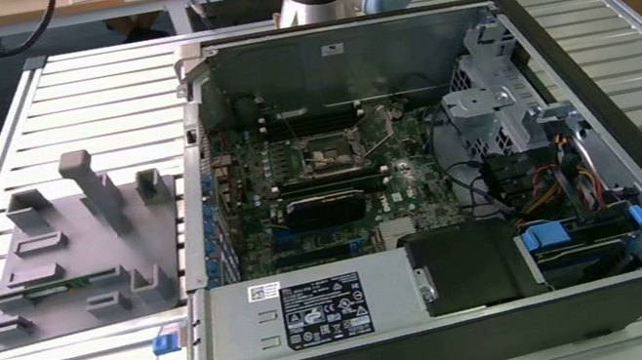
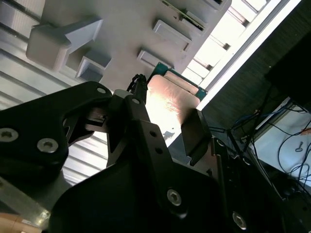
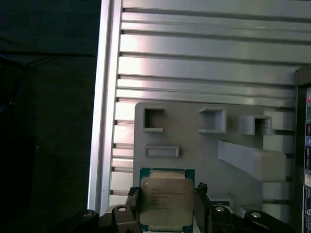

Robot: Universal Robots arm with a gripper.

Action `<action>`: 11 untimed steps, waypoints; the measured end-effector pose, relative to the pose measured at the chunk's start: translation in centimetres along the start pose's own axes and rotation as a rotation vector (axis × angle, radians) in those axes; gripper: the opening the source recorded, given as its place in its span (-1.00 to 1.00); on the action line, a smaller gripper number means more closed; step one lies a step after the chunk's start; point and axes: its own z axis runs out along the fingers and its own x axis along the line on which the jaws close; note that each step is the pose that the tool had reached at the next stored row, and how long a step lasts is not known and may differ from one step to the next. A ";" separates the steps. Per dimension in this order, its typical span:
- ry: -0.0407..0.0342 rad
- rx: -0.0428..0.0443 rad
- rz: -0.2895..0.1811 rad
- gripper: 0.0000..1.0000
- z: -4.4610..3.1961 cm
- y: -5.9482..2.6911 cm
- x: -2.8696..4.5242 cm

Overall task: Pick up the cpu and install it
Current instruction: 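Pick up the cpu and move it towards the insertion slot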

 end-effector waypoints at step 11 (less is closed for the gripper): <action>0.0000 0.0000 0.000 0.06 -2.45 0.10 0.01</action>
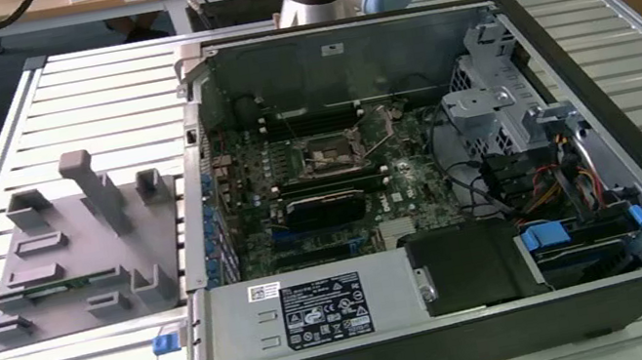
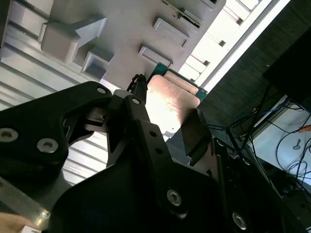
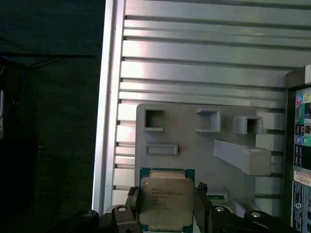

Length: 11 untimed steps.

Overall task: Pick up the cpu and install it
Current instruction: 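Pick up the cpu and move it towards the insertion slot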

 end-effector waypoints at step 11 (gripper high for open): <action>-0.0002 -0.0001 0.000 0.06 -1.88 0.08 0.01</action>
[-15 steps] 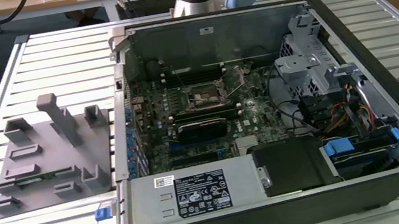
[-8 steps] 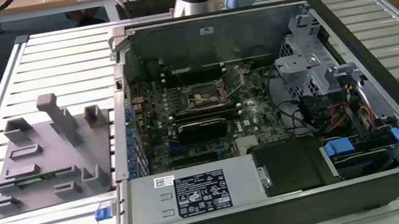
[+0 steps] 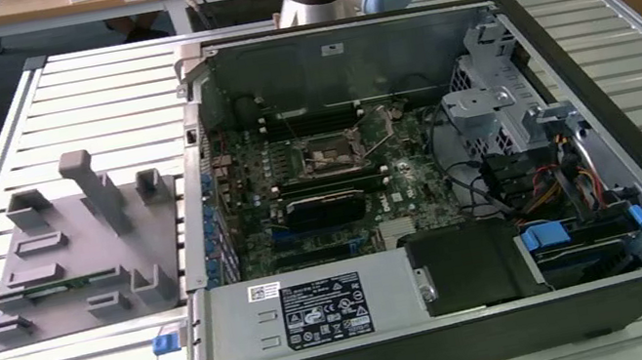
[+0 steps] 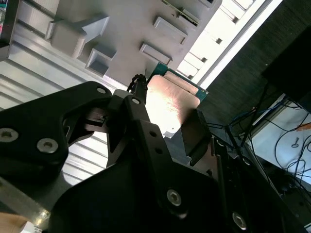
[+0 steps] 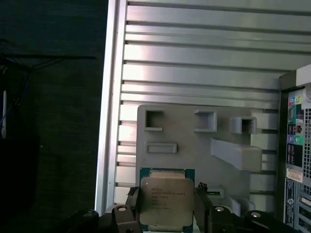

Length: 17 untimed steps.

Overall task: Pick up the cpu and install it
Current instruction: 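Pick up the cpu and move it towards the insertion slot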

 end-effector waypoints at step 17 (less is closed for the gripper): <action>0.0002 0.0001 0.000 0.06 -0.03 -0.08 -2.05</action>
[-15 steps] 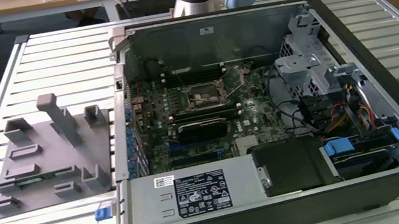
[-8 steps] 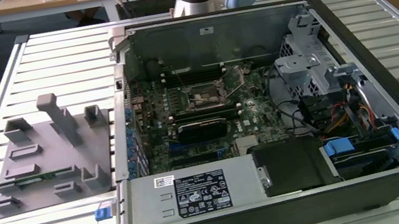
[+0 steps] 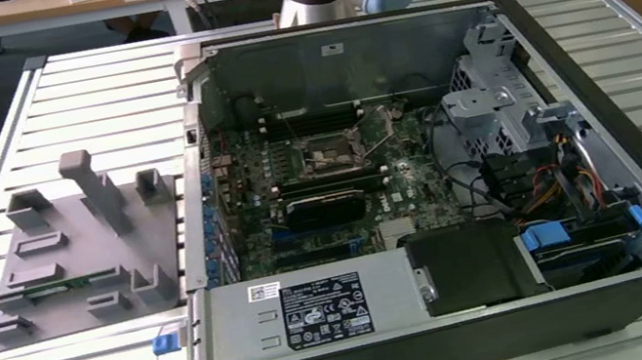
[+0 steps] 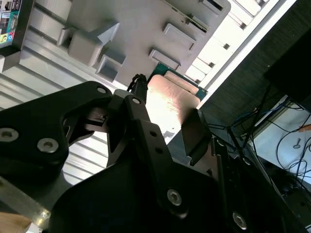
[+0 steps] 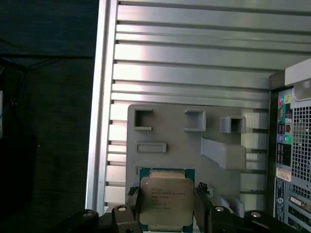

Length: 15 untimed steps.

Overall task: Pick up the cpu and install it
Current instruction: 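Pick up the cpu and move it towards the insertion slot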

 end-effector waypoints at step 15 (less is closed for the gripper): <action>-0.0001 0.0000 0.000 0.06 0.04 -0.12 -3.21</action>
